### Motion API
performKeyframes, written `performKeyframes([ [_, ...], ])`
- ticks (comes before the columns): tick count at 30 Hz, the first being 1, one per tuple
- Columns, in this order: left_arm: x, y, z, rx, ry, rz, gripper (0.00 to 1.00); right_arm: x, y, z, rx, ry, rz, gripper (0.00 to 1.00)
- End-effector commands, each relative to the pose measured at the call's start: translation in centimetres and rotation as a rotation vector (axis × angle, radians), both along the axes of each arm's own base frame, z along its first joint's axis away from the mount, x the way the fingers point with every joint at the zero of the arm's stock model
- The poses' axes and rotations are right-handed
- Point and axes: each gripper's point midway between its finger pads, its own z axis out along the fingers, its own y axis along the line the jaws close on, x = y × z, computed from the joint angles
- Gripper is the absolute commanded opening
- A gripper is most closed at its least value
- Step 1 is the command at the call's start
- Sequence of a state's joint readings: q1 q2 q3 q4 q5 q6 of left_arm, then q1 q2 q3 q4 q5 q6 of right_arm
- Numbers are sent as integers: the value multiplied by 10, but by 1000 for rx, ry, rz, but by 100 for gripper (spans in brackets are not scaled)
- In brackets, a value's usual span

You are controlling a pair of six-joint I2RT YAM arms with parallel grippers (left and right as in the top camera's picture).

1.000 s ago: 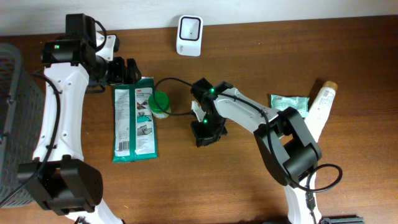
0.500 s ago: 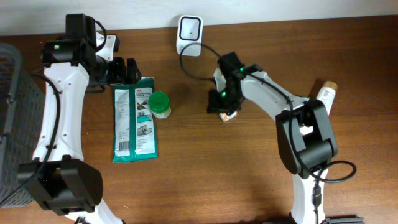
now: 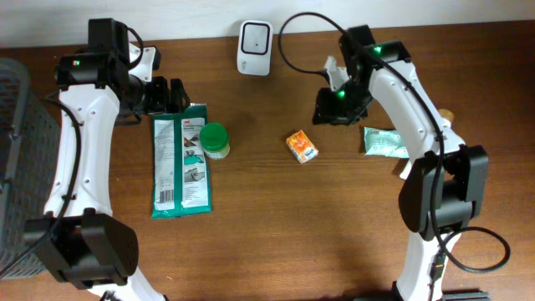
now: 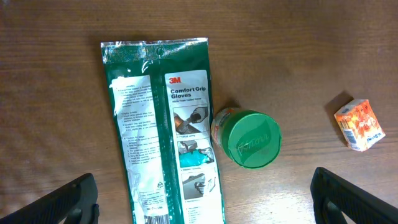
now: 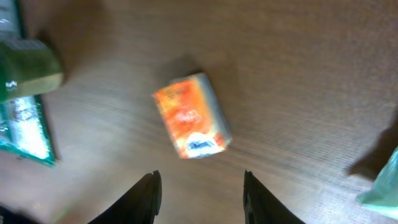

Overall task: Scan the item barcode
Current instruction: 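Lift the orange Kleenex pack and hold it over the white scanner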

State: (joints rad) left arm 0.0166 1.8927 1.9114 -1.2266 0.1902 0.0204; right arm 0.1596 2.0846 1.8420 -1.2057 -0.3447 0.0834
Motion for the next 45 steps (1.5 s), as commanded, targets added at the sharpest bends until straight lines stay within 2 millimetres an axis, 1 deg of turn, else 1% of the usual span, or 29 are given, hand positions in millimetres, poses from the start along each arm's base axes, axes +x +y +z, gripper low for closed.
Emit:
performKeyframes([
  [1, 2, 2, 0, 4, -5, -12, 99, -12, -4, -30, -21, 21, 26, 40],
  [4, 2, 2, 0, 4, -5, -12, 99, -20, 4, -60, 29, 27, 32, 40],
  [7, 2, 2, 0, 4, -5, -12, 99, -22, 6, -74, 42, 19, 34, 40],
  [12, 2, 2, 0, 4, -5, -12, 99, -25, 15, -85, 102, 21, 38, 40],
  [15, 2, 2, 0, 4, -5, -12, 99, -27, 17, -92, 111, 44, 39, 39],
  [20, 2, 2, 0, 4, -5, -12, 99, -36, 25, -112, 131, 106, 52, 39],
  [22, 2, 2, 0, 4, -5, -12, 99, -37, 25, -115, 130, 112, 51, 38],
  [23, 2, 2, 0, 4, -5, -12, 99, -36, 25, -117, 130, 112, 51, 27],
  [24, 2, 2, 0, 4, -5, -12, 99, -36, 25, -118, 130, 113, 51, 21],
  [26, 2, 2, 0, 4, -5, -12, 99, -36, 25, -118, 130, 113, 50, 5],
  [28, 2, 2, 0, 4, -5, -12, 99, -35, 26, -114, 142, 126, 17, 4],
  [29, 2, 2, 0, 4, -5, -12, 99, -35, 29, -110, 169, 126, 17, 4],
  [31, 2, 2, 0, 4, -5, -12, 99, -35, 41, -91, 274, 122, 22, 4],
  [32, 2, 2, 0, 4, -5, -12, 99, -35, 50, -74, 362, 110, 45, 4],
  [34, 2, 2, 0, 4, -5, -12, 99, -37, 68, -34, 546, 75, 108, 4],
  [36, 2, 2, 0, 4, -5, -12, 99, -43, 87, 17, 760, 24, 189, 4],
  [39, 2, 2, 0, 4, -5, -12, 99, -49, 96, 55, 918, -7, 230, 4],
  [43, 2, 2, 0, 4, -5, -12, 99, -58, 102, 106, 1188, -26, 284, 4],
  [45, 2, 2, 0, 4, -5, -12, 99, -58, 102, 107, 1192, -11, 274, 4],
])
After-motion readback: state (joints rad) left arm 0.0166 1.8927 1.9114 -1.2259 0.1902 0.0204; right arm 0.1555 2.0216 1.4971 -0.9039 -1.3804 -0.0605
